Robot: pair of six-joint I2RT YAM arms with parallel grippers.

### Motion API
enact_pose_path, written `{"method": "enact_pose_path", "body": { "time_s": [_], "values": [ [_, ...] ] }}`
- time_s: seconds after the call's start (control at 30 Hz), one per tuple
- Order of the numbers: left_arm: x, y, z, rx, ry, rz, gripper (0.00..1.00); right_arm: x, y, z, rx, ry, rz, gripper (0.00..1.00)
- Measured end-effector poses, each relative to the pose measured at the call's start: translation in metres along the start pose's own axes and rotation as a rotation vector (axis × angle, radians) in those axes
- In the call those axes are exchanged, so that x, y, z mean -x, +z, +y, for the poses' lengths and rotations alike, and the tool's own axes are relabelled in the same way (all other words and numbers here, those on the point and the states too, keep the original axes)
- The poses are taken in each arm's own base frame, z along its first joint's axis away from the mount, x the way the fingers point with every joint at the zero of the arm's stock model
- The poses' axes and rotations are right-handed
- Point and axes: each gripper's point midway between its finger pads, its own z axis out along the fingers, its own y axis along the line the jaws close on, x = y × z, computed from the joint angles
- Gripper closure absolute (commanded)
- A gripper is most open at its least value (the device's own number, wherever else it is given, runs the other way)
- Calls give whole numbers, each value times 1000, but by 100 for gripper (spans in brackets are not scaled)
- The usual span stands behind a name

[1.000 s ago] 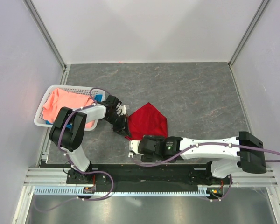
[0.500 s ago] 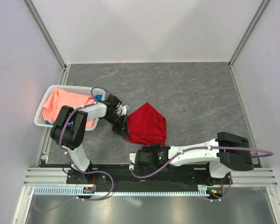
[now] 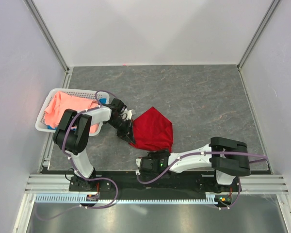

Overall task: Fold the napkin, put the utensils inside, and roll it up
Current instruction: Roll the napkin with the utensil

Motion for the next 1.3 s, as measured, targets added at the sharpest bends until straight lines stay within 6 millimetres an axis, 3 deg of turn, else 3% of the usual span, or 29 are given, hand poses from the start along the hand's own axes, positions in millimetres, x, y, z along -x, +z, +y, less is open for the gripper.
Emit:
{"method": "enact_pose_path", "body": {
  "time_s": [0.4,0.7,0.93,1.07,1.3],
  "values": [
    [-1,1,1,-8,5,15,98,-5,14,-7,3,10,25,72],
    [7,-2,-4,-13,22,-2,96,-3,11,-5,139,64,-40,77],
    [14,-8,-2,-13,14,-26,76,3,7,-3,241,99,-89,78],
    [21,-17,-3,-10,19,-63,58,4,6,-2,296,122,-117,79],
    [36,-37,-6,-6,34,-142,45,6,6,-3,373,173,-162,82]
  ]
}}
